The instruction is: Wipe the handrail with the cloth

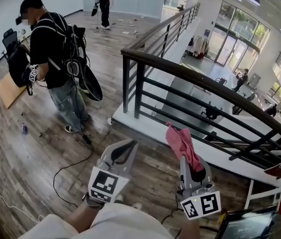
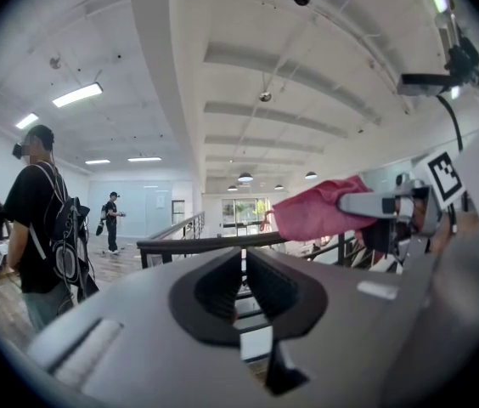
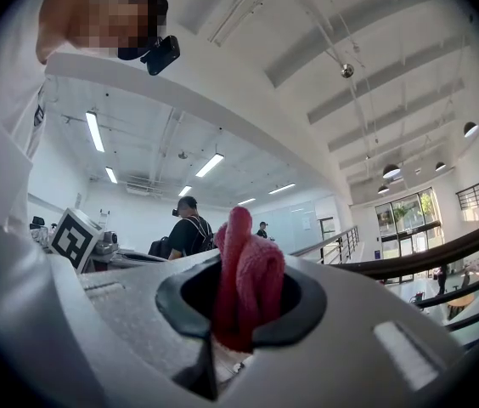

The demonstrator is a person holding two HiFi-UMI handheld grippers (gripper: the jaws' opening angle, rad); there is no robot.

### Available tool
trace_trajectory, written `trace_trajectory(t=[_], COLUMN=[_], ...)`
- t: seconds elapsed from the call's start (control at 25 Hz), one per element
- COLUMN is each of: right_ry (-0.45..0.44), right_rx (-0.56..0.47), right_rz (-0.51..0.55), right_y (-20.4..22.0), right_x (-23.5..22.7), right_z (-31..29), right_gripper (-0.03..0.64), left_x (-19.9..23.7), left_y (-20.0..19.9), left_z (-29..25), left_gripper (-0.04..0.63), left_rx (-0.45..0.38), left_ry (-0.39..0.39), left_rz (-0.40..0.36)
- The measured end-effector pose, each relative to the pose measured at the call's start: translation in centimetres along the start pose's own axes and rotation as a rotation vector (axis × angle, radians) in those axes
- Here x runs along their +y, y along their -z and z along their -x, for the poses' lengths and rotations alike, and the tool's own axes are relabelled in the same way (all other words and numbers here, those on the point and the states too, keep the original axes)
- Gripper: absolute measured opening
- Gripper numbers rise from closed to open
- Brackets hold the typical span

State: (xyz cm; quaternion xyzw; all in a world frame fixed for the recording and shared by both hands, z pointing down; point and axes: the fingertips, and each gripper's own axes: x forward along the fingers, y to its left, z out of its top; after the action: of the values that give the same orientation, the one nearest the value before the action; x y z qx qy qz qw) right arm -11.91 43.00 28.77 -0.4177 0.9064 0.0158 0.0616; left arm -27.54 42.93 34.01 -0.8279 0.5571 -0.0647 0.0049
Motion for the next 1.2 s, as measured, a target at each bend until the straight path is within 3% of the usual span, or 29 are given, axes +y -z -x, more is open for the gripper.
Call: trace_trajectory(t=[0.48,0.68,1.0,1.2], right_ry=[-0.011,0.002,0.017,0.028], right_rx=[0.05,0.058,0.068,0.076], right_rz=[-0.007,-0.016,-0.027,-0.021], right_y=[1.4,1.8,1.9,2.1], right_x=[-1.1,-2.1,-3.5,-4.9], right_z=[2.1,2.0,0.4,-2.3], right_gripper=[0.06,0.06,0.06,0.06], left_x=[-2.4,-3.0,-1.9,-0.1], left_y=[1.4,0.8,1.2,1.0], left_z=[0.4,-0.4,-2.4,-5.2], left_gripper=[0.012,0.025,0.006,0.006], left_rx=[0.035,0.023,0.025,0.021], left_ry=[-0.032,-0.021,-0.018,-0.012], left_rz=[0.028,-0.012,0.041,0.027])
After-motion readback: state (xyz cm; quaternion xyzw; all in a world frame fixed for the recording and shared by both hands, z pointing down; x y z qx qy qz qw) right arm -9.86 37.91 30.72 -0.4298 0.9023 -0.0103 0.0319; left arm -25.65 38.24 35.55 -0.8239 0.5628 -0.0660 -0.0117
